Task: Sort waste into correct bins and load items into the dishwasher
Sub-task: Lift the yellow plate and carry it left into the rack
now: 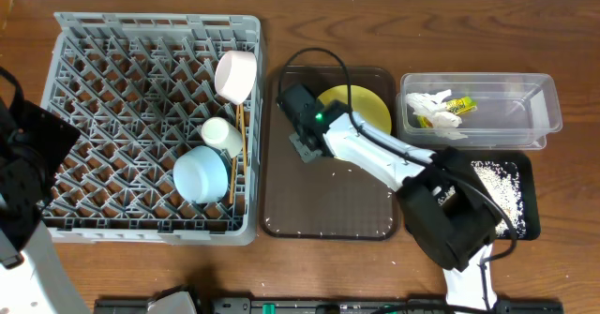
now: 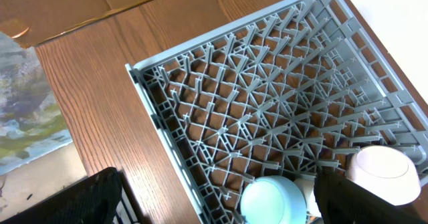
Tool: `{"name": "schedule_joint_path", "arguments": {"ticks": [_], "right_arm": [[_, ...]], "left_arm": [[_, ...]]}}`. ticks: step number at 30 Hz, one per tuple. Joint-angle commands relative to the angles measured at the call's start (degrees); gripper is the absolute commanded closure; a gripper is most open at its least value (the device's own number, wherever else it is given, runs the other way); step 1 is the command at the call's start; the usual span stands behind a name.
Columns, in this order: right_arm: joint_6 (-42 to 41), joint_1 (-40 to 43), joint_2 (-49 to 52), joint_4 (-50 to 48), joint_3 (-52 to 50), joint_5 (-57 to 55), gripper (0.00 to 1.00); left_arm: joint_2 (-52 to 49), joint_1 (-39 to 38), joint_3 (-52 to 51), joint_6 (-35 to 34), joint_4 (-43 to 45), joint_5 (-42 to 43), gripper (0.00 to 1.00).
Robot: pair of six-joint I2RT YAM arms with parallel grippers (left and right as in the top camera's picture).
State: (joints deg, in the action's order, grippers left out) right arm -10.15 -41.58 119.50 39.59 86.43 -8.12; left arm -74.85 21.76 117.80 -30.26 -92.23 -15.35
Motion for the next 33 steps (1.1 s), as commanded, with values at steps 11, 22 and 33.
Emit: {"name": "schedule_joint_path", "arguments": {"ticks": [11, 22, 33], "right_arm": [[-26.21, 0.46, -16.96, -25.07, 10.21, 31.52, 0.99], [-49.99, -5.38, 4.02, -76.94, 10.16, 37.13, 0.99], [-58.66, -8.81, 16.81, -94.60, 10.16, 27.54, 0.99]], "left_arm": [[-0.04, 0.35, 0.50, -0.70, -2.91, -0.20, 0.07], [-0.04, 0.35, 0.50, -0.70, -2.91, -0.20, 0.07], [-0.04, 0.35, 0.50, -0.70, -2.91, -0.20, 0.07]]}}
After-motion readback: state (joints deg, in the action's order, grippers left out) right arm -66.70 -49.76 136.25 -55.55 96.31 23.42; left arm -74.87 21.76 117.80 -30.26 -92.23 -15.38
